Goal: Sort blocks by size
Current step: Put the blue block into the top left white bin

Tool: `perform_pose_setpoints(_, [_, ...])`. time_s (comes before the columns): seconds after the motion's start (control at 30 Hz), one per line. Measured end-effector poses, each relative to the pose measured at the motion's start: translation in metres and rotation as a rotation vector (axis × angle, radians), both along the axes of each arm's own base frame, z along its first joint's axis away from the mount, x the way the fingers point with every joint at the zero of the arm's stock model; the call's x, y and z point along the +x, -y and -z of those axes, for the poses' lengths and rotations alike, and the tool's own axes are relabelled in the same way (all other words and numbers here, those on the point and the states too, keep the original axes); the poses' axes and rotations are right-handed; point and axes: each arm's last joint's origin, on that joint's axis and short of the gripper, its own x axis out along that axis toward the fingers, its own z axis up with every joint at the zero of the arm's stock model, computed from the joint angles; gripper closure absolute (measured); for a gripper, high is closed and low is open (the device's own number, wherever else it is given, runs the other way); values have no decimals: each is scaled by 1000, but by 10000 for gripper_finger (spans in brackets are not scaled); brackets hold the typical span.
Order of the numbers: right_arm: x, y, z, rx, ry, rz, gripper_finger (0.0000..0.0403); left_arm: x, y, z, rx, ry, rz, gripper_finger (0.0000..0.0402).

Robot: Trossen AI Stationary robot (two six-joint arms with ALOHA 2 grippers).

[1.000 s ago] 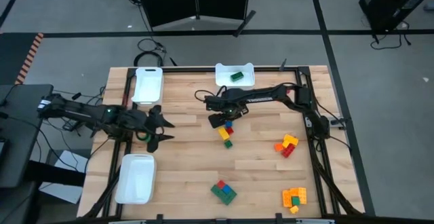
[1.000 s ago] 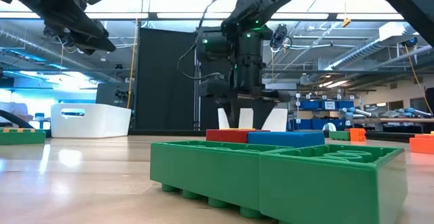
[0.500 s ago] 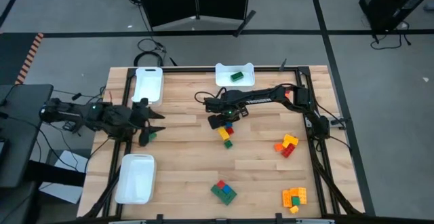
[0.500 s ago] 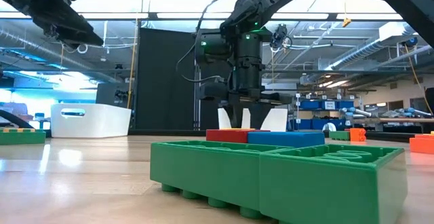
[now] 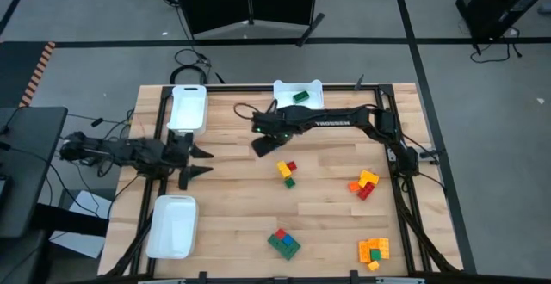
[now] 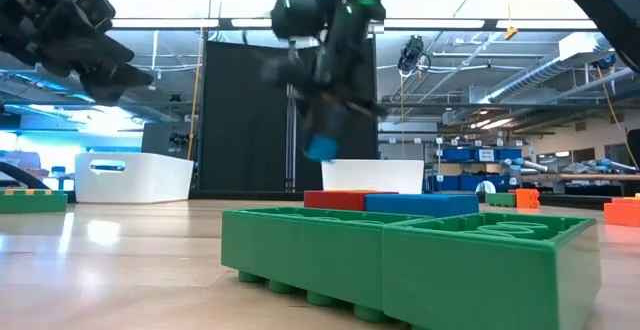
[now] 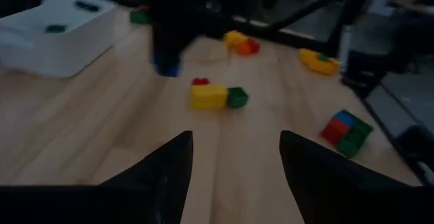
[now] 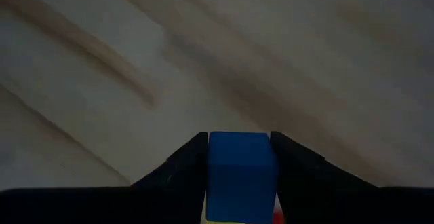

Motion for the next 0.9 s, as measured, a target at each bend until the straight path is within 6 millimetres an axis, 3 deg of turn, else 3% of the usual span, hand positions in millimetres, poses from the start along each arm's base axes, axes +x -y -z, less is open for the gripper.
perform_pose_setpoints(0.23, [24,11,-61,-262,262,-197,253,3,1,17,-55,-2,0,172])
perform_pose_setpoints(0.57, [41,63,-99,-427,690,-279,253,4,1,21,-128,-13,-26,172])
perform_pose_setpoints(0.7, [46,76,-106,-470,809,-301,255,4,1,21,-144,-11,-41,172])
perform_pose_setpoints(0.9, [70,85,-85,-445,882,-341,258,4,1,20,-161,-4,-45,172])
